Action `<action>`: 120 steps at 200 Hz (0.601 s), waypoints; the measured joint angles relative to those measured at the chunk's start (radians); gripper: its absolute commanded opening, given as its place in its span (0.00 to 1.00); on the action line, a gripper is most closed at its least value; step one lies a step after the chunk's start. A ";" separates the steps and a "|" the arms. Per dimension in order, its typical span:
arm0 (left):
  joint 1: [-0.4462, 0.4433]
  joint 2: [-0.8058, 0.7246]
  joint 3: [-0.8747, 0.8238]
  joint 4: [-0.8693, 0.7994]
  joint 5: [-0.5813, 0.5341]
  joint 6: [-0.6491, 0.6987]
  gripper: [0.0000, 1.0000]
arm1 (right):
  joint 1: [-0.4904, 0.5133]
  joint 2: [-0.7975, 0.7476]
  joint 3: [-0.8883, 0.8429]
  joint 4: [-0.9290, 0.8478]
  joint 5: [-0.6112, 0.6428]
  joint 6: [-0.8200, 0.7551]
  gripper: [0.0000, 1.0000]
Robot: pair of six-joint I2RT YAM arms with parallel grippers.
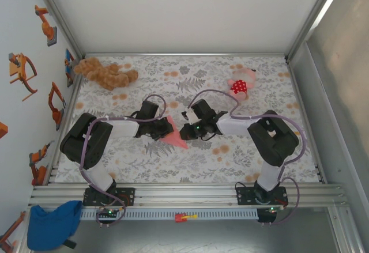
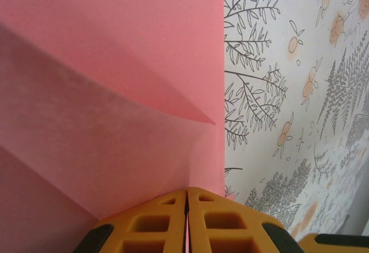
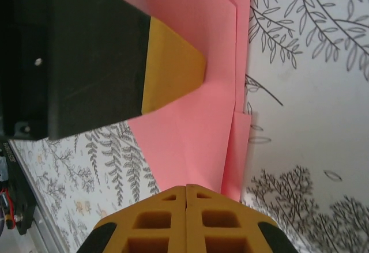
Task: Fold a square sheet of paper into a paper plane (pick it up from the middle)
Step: Fourth fold the wing at the center of the table.
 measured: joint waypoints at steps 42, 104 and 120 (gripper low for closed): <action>-0.002 0.000 0.005 -0.008 -0.002 0.000 0.10 | 0.011 0.049 0.010 -0.007 0.005 0.000 0.00; -0.032 -0.078 -0.005 0.010 -0.024 0.012 0.12 | 0.011 0.057 0.010 -0.026 0.039 -0.005 0.00; -0.043 -0.119 -0.024 0.034 -0.033 0.021 0.12 | 0.013 0.057 0.011 -0.027 0.043 -0.004 0.00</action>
